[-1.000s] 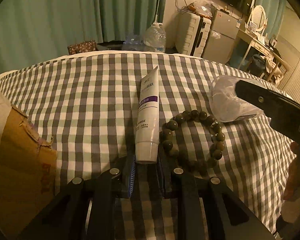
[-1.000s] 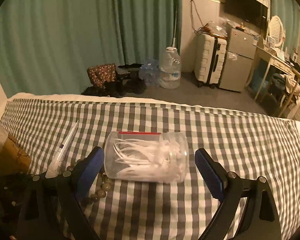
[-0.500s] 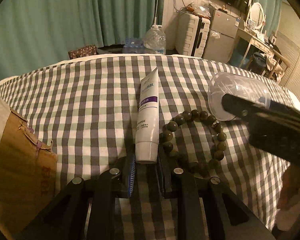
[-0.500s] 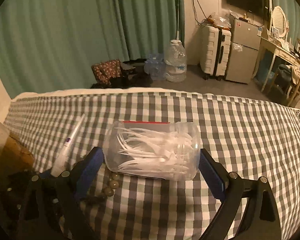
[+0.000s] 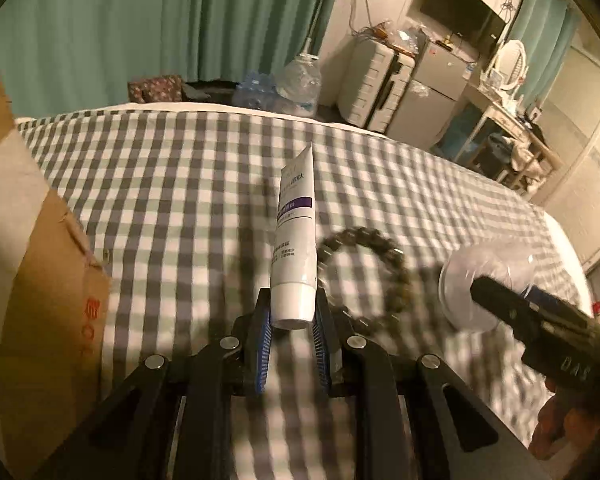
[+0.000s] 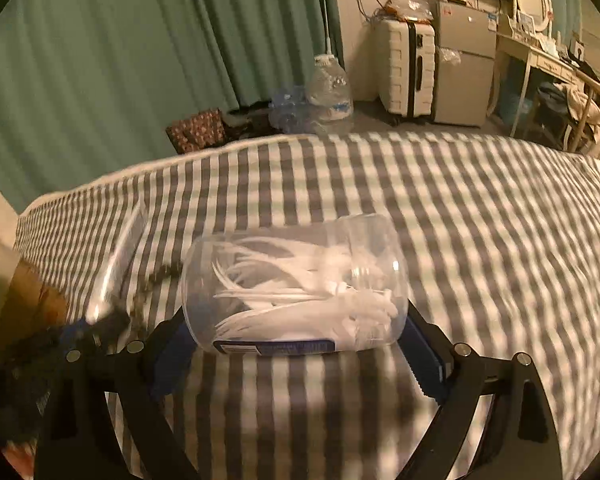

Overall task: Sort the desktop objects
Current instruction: 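Carry the white tube and floss-pick jar into the cardboard box and open both grippers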

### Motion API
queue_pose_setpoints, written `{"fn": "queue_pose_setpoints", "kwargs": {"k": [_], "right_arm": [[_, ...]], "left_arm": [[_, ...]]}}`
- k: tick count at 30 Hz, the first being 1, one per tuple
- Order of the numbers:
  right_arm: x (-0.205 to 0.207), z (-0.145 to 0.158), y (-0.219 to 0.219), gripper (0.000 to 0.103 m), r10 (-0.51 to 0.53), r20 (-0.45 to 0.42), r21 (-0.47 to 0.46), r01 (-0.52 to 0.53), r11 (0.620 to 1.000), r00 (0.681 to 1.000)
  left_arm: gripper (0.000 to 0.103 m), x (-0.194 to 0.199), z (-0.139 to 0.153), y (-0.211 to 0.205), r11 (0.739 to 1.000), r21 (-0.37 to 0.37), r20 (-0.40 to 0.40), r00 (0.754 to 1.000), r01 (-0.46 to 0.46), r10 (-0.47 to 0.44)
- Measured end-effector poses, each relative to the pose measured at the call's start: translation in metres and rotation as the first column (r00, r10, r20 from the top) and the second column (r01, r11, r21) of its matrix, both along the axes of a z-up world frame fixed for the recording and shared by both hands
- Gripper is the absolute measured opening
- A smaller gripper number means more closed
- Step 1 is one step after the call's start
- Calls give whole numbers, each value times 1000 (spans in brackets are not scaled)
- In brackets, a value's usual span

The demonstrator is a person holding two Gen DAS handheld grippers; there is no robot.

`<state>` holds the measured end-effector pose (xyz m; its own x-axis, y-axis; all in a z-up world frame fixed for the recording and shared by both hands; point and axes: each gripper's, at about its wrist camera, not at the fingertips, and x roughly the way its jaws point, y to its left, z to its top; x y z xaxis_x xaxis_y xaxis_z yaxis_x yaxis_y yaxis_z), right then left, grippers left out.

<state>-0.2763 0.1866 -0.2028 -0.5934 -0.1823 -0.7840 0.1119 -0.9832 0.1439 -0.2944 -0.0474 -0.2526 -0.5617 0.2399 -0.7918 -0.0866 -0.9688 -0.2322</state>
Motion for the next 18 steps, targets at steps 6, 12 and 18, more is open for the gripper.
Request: {"fn": "queue_pose_setpoints", "kwargs": {"k": [6, 12, 18], "right_arm": [[53, 35, 18, 90, -15, 11, -9, 15, 1000, 1000], [109, 85, 31, 90, -9, -34, -40, 7, 999, 999], [148, 137, 32, 90, 7, -108, -30, -11, 999, 994]], "left_arm": [[19, 53, 18, 7, 998, 20, 62, 996, -61, 60], [19, 103, 54, 19, 999, 3, 44, 998, -34, 34], [19, 130, 116, 10, 997, 18, -67, 994, -80, 81]]}}
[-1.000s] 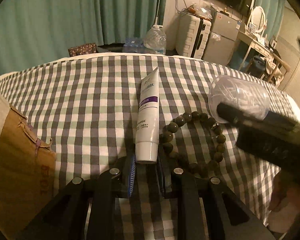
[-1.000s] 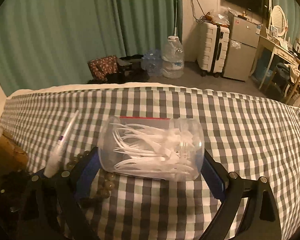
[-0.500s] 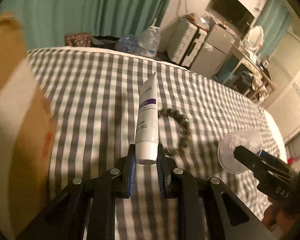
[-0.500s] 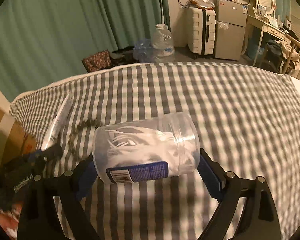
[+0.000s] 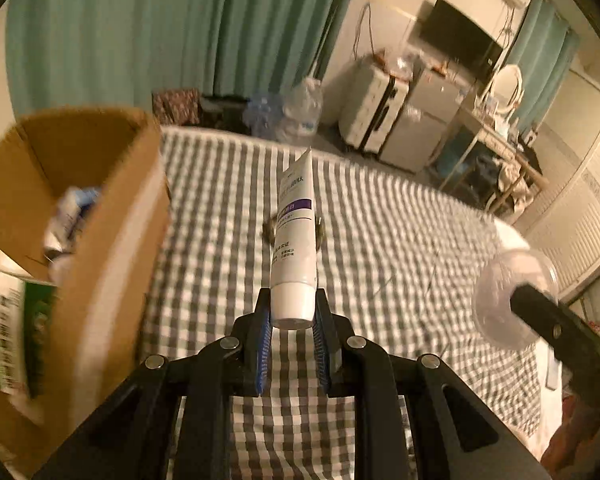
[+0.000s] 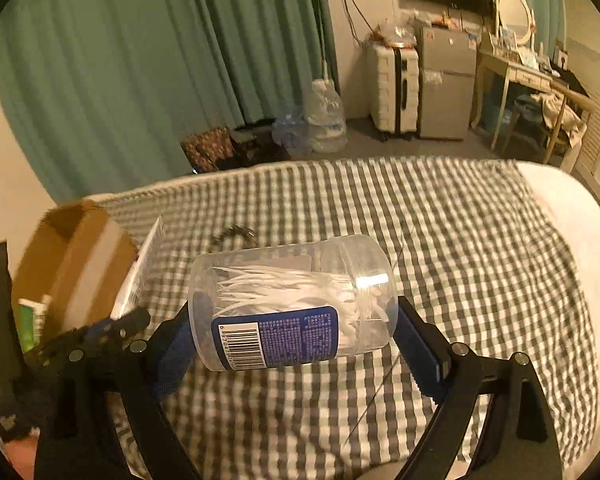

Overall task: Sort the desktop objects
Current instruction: 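Carry the white tube and floss-pick jar into the cardboard box and open both grippers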

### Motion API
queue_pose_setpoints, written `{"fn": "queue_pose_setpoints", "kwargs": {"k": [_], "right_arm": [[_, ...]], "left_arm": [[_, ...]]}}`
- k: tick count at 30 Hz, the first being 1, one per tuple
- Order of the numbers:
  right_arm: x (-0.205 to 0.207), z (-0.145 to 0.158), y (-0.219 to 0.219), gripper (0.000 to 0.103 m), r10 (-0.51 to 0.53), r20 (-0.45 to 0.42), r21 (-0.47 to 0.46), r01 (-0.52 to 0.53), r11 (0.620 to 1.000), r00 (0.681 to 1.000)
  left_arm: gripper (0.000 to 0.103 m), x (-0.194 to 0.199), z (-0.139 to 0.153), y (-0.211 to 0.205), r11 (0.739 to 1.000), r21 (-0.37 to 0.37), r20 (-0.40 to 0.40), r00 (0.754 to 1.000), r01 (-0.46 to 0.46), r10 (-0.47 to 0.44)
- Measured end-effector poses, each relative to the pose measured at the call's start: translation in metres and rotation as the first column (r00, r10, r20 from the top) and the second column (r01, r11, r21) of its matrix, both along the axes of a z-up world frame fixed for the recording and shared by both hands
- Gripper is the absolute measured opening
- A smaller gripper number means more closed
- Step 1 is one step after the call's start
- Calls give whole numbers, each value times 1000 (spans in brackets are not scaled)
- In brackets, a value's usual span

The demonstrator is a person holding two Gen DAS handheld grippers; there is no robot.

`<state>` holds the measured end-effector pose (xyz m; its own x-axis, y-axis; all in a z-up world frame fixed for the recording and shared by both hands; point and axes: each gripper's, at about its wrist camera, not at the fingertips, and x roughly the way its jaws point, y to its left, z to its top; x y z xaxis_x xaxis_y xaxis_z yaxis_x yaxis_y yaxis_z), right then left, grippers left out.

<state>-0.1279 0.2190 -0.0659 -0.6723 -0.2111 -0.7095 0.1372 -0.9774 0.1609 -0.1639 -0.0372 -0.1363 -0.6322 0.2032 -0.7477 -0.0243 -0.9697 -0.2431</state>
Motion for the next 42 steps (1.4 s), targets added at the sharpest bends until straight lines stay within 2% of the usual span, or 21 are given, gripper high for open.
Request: {"fn": "queue_pose_setpoints", "kwargs": {"k": [4, 5, 7, 10, 14, 16, 18, 21, 23, 24, 26, 27, 28, 32, 36, 40, 42], "right_arm": [[23, 33, -8, 90, 41, -73, -18, -43, 999, 997], [30, 42, -14, 90, 61, -84, -17, -63, 998, 995], [37, 55, -30, 90, 104, -98, -11, -105, 994, 990], [47, 67, -62, 90, 178, -118, -35, -183, 982, 977], [40, 65, -120, 90, 278, -83, -99, -285, 953, 957], [31, 62, -157, 90, 345, -52, -143, -349, 926, 937], [20, 57, -187, 89, 383, -43, -146, -385, 911, 923], [2, 46, -226, 89, 386, -14, -122, -385, 915, 922], [-9, 40, -243, 89, 389, 28, -157, -380, 912, 921], [-12, 41, -250, 88, 399, 22, -179, -389, 904, 917], [-16, 41, -264, 88, 420, 14, -181, -410, 894, 908], [-19, 41, -270, 88, 425, 9, -176, -417, 892, 905], [-23, 41, -273, 88, 424, 2, -177, -417, 891, 906], [-35, 45, -268, 89, 400, -8, -223, -392, 892, 916], [-40, 50, -231, 89, 340, -18, -258, -333, 907, 940], [-34, 52, -176, 89, 249, -23, -229, -248, 941, 968], [-25, 54, -144, 89, 201, -27, -216, -202, 955, 979]], "left_arm": [[19, 7, 48, -25, 999, 44, -52, 998, -17, 19], [19, 9, 58, -34, 999, 36, -70, 997, -25, 27], [19, 14, 76, -52, 998, -26, -89, 994, -60, 58], [19, 15, 87, -84, 992, -75, -63, 993, -104, 100], [19, 18, 81, -129, 982, -120, -20, 990, -143, 142], [19, 18, 71, -152, 982, -115, 8, 988, -150, 152], [19, 19, 56, -169, 983, -115, 38, 988, -143, 148], [19, 21, 43, -192, 976, -136, 53, 982, -170, 179], [21, 23, 38, -204, 964, -171, 56, 975, -204, 216], [23, 21, 37, -208, 958, -193, 61, 972, -211, 226], [45, 17, 35, -213, 955, -214, 72, 971, -206, 226], [66, 18, 36, -214, 950, -221, 64, 969, -218, 237], [74, 18, 39, -213, 948, -224, 52, 969, -225, 242], [80, 23, 45, -214, 945, -230, 20, 970, -233, 244], [88, 28, 54, -205, 948, -193, 13, 965, -255, 262], [96, 37, 60, -178, 962, -149, 5, 972, -230, 234], [96, 41, 64, -158, 968, -130, -12, 976, -217, 217]]}}
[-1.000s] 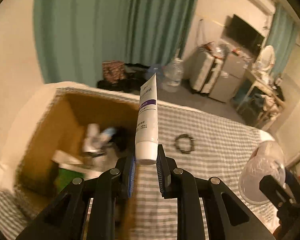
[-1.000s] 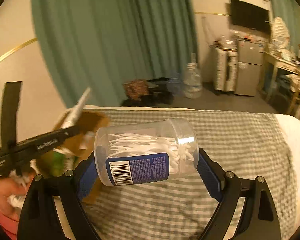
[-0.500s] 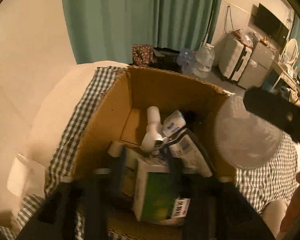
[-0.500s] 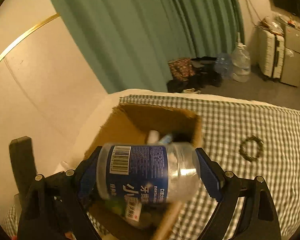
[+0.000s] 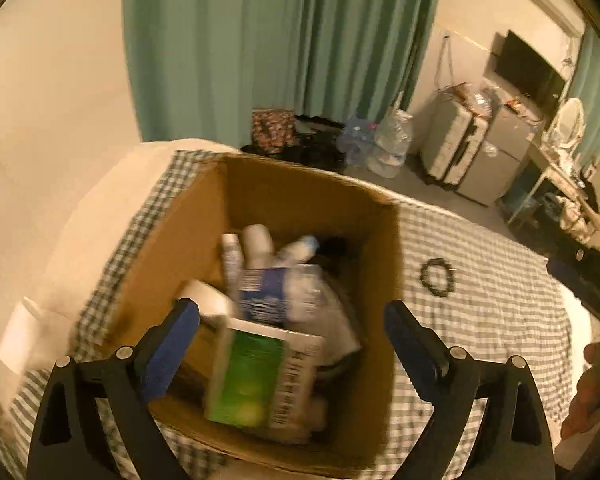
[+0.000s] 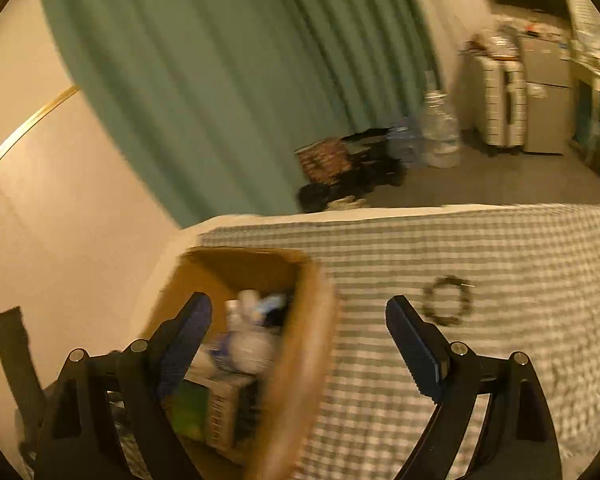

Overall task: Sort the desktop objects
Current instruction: 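Carry the white tube and floss-pick jar into the cardboard box and open both grippers, then move the left gripper back over the bead bracelet on the bed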

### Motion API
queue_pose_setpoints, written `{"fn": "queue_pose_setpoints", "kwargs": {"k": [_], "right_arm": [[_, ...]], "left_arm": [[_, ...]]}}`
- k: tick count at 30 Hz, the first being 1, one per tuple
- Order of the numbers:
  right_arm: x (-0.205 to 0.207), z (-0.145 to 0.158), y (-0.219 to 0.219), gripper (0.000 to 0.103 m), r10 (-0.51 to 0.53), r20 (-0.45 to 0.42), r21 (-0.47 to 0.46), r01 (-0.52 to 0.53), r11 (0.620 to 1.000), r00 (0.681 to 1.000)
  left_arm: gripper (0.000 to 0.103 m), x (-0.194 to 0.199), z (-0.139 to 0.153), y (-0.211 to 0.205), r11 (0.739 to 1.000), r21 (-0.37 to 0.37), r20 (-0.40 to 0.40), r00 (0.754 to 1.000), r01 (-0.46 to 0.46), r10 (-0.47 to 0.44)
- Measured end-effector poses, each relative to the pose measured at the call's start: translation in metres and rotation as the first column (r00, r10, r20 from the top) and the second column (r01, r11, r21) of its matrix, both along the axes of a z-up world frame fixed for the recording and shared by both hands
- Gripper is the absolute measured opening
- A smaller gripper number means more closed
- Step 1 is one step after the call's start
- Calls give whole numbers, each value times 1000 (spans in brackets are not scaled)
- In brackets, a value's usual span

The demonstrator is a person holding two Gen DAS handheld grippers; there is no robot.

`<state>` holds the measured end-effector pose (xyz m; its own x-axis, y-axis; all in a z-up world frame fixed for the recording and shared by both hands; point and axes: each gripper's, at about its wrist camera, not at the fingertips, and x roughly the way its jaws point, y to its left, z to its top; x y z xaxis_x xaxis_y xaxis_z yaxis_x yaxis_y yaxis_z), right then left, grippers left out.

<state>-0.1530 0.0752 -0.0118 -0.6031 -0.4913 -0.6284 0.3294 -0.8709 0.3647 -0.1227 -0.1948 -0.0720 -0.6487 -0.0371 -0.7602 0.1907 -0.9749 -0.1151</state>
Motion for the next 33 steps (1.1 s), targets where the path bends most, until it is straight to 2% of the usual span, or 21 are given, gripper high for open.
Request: {"fn": "queue_pose_setpoints", "kwargs": {"k": [5, 9, 12, 15, 19, 24, 27, 31, 33], "right_arm": [[21, 6, 72, 91, -104, -54, 77, 108, 991, 993], [32, 0, 119, 93, -166, -75, 132, 175, 976, 983], [35, -7, 144, 93, -199, -88, 187, 212, 959, 976], [34, -16, 165, 94, -242, -104, 204, 259, 944, 965], [19, -45, 185, 95, -302, -93, 187, 314, 931, 949], [-8, -99, 198, 95, -348, -21, 160, 347, 924, 937], [-23, -115, 202, 95, -335, -3, 179, 330, 927, 942], [-38, -132, 212, 95, -355, 50, 130, 346, 929, 933], [-47, -137, 211, 95, -350, 59, 134, 340, 931, 935]], "left_arm": [[98, 5, 9, 65, 993, 5, -54, 992, 114, -114], [103, 4, 8, 118, 985, -15, -78, 982, 174, -175], [103, -7, 2, 150, 969, -57, -57, 968, 240, -244], [103, -18, -9, 175, 956, -96, -33, 959, 278, -283], [103, -39, -40, 192, 954, -85, 3, 957, 289, -289], [103, -76, -96, 207, 953, -54, 86, 952, 298, -293], [103, -98, -128, 217, 955, -49, 125, 950, 294, -286], [103, -131, -167, 224, 965, -10, 147, 955, 264, -259], [103, -145, -183, 225, 970, -6, 170, 956, 243, -238]]}}
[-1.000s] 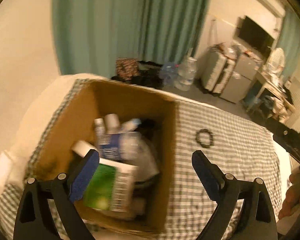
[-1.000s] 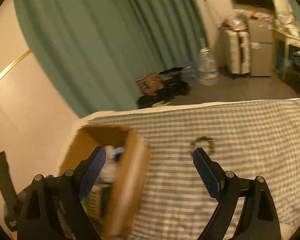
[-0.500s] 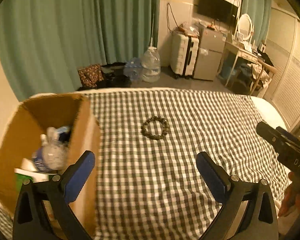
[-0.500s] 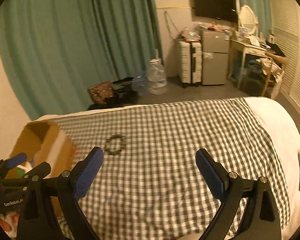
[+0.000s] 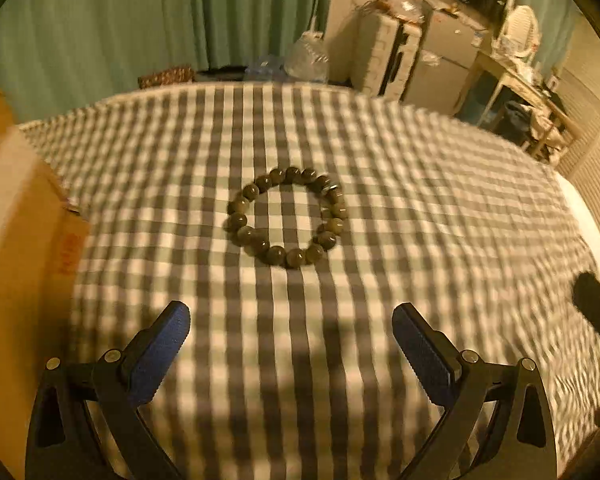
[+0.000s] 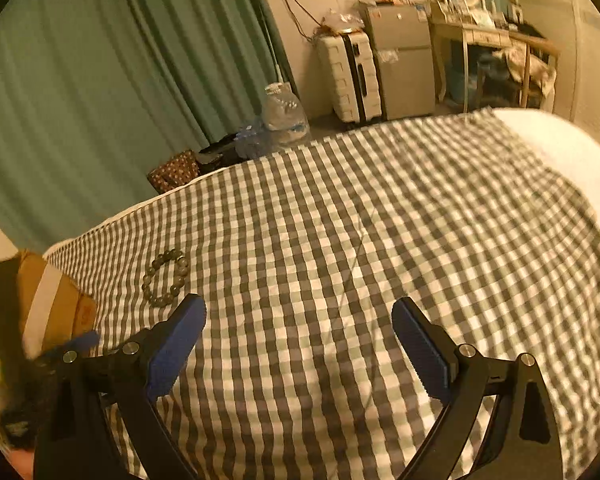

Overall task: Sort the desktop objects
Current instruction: 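Move the left gripper back over the bead bracelet on the bed, then grasp the dark bead bracelet with the left gripper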

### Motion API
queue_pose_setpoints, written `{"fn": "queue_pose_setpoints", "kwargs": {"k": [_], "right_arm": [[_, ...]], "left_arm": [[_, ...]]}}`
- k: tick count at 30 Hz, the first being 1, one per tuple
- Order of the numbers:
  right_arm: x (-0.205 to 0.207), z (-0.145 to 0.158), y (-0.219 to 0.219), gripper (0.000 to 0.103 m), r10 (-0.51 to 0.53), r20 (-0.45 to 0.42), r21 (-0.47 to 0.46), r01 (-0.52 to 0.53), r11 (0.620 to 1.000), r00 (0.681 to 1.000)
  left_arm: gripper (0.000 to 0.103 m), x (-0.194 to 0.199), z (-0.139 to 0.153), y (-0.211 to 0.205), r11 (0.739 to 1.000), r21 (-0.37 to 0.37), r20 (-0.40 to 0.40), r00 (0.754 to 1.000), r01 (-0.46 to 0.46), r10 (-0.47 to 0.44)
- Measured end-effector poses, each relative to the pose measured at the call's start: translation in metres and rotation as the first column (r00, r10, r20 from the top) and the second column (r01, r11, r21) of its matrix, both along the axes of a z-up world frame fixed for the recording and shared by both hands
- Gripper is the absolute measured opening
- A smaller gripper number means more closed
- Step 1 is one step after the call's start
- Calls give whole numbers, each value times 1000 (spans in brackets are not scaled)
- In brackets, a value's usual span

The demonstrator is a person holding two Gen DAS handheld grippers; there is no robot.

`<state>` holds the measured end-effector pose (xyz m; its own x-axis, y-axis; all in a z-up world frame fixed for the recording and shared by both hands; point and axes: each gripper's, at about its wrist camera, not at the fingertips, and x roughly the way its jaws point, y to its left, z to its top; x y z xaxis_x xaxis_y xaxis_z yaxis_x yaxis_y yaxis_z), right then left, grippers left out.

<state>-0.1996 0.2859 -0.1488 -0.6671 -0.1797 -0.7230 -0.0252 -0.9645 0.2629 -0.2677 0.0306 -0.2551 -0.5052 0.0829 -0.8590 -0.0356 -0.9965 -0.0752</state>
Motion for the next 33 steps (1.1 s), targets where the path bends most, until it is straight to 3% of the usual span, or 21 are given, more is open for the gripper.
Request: {"fn": "queue_pose_setpoints", "kwargs": {"k": [3, 5, 8, 11, 13, 16, 21, 23, 26, 33], "right_arm": [[-14, -7, 0, 95, 5, -2, 26, -5, 1000, 1000], [-22, -13, 1, 95, 9, 12, 16, -9, 1000, 1000], [-29, -18, 0, 95, 26, 17, 12, -26, 1000, 1000], [-32, -21, -1, 95, 36, 28, 15, -37, 999, 999], [-32, -22, 1, 95, 31, 35, 12, -31, 999, 999], [-31, -23, 5, 95, 17, 42, 8, -17, 1000, 999], [-26, -19, 4, 95, 13, 33, 22, -13, 1000, 999], [-24, -18, 2, 95, 15, 29, 32, -16, 999, 999], [-19, -15, 1, 95, 16, 19, 28, -17, 999, 1000], [-2, 0, 5, 95, -1, -7, 23, 1, 1000, 1000]], "left_arm": [[103, -20, -21, -1, 1000, -5, 27, 999, -26, 26], [103, -29, -21, -1, 999, -15, -30, 999, -39, 39], [103, -45, -22, -1, 999, -21, -43, 998, -49, 48], [78, -49, -20, -1, 1000, -12, -64, 998, -29, 28], [44, -46, -17, -2, 1000, -7, -70, 997, 21, -21], [23, -43, -12, -8, 998, -1, -42, 997, 66, -66], [22, -20, 0, -28, 996, 28, -2, 997, 81, -81], [11, -8, 8, -34, 996, 33, -3, 997, 80, -80], [11, 3, 27, -37, 995, 65, -16, 997, 80, -79], [11, 32, 54, -37, 994, 34, -37, 994, 105, -104]]}}
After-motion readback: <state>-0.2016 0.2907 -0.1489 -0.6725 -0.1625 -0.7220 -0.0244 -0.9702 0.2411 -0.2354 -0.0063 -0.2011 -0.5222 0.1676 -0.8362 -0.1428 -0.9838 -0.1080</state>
